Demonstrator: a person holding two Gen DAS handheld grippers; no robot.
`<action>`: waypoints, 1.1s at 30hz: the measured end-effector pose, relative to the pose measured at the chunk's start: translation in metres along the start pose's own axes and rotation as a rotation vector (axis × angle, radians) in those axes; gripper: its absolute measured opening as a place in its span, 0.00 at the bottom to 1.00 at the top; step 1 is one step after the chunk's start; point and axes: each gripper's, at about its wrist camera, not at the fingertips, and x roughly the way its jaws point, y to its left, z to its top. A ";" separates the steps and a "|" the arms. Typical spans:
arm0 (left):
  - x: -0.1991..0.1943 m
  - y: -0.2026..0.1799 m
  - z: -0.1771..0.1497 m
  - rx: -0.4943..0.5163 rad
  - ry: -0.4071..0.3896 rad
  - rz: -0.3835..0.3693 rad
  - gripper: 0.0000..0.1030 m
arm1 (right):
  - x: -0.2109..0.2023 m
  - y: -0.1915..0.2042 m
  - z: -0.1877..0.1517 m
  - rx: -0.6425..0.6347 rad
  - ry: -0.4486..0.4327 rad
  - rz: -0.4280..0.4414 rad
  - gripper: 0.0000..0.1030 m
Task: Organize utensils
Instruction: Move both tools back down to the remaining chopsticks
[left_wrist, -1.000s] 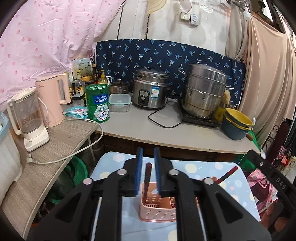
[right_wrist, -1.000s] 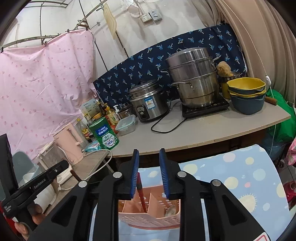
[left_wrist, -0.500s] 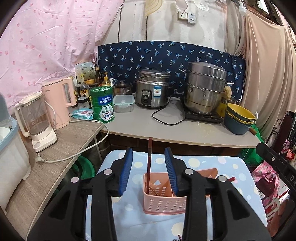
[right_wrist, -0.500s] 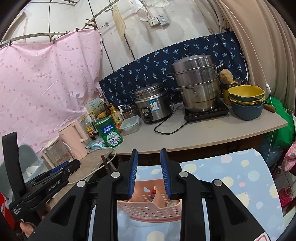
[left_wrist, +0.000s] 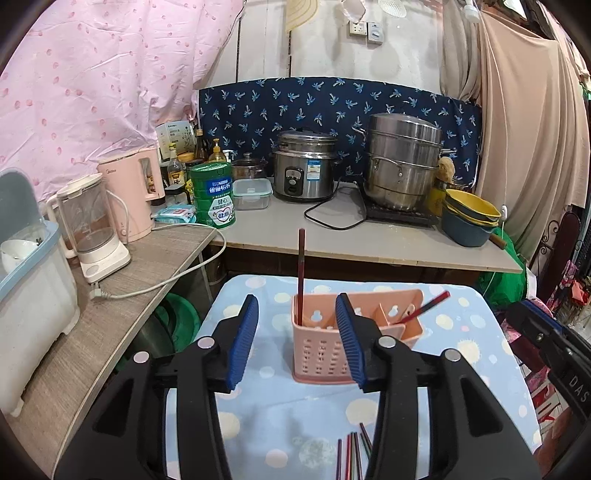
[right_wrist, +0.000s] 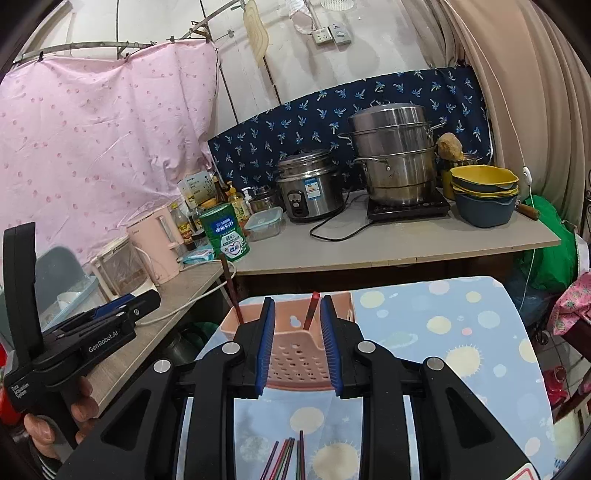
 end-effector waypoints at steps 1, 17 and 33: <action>-0.004 0.000 -0.003 0.001 0.003 -0.002 0.40 | -0.003 0.000 -0.005 0.002 0.006 0.001 0.25; -0.048 0.005 -0.105 -0.003 0.134 -0.036 0.41 | -0.045 -0.001 -0.115 -0.025 0.207 -0.011 0.25; -0.052 0.007 -0.214 -0.016 0.348 -0.049 0.41 | -0.062 -0.003 -0.214 -0.042 0.363 -0.066 0.25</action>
